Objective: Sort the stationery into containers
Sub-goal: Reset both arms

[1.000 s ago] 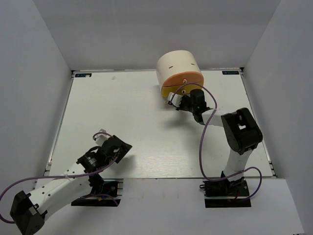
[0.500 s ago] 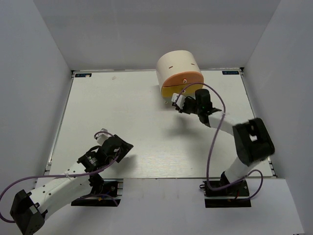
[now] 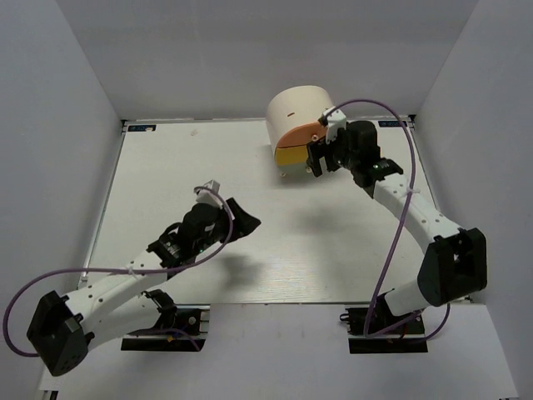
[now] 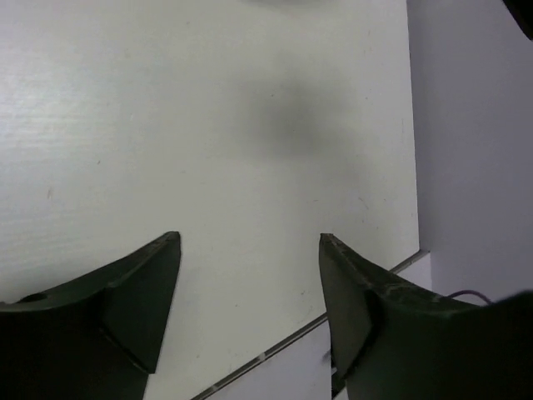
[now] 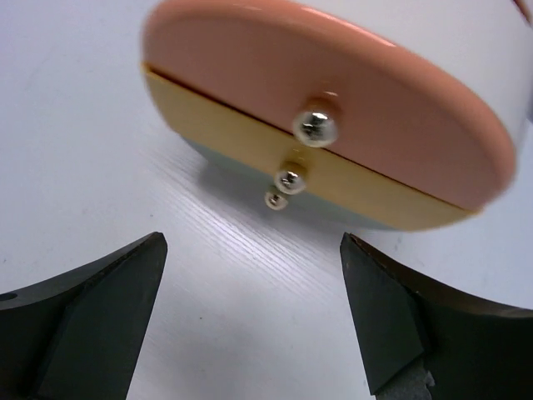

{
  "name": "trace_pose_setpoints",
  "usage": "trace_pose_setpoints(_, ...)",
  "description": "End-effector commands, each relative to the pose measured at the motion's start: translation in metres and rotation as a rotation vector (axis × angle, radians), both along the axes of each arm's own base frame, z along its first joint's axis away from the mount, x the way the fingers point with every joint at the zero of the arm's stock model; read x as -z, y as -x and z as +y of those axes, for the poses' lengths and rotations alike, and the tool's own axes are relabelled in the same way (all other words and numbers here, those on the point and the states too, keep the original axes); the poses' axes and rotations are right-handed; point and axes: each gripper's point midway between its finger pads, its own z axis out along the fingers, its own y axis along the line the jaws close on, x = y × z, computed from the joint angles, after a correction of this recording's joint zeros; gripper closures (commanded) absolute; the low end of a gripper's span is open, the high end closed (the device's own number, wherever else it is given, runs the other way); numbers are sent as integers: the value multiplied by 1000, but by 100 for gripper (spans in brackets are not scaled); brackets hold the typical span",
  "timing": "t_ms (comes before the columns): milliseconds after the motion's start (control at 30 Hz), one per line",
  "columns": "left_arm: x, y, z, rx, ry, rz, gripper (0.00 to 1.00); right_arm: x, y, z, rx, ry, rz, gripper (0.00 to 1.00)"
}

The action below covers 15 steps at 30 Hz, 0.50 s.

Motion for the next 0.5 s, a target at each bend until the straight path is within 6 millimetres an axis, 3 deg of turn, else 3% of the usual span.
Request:
trace_pose_setpoints(0,-47,-17,-22,105,-22,-162,22,14,11,-41,246,69,195,10)
trace_pose_setpoints(33,-47,-19,-24,110,-33,-167,18,9,17,-42,235,71,186,10)
trace_pose_setpoints(67,-47,-24,-28,113,-40,-171,18,16,23,-46,220,90,183,10)
trace_pose_setpoints(100,-55,-27,-30,117,-39,-187,5,6,28,-47,201,83,138,10)
trace_pose_setpoints(133,-59,-31,-31,103,-36,-199,0,4,32,-47,185,65,76,10)
trace_pose_setpoints(233,-66,-36,-36,105,-33,-216,0,-9,47,-47,154,19,10,10)
trace_pose_setpoints(467,-79,-40,-34,91,-33,-254,0,-1,63,-56,179,15,18,10)
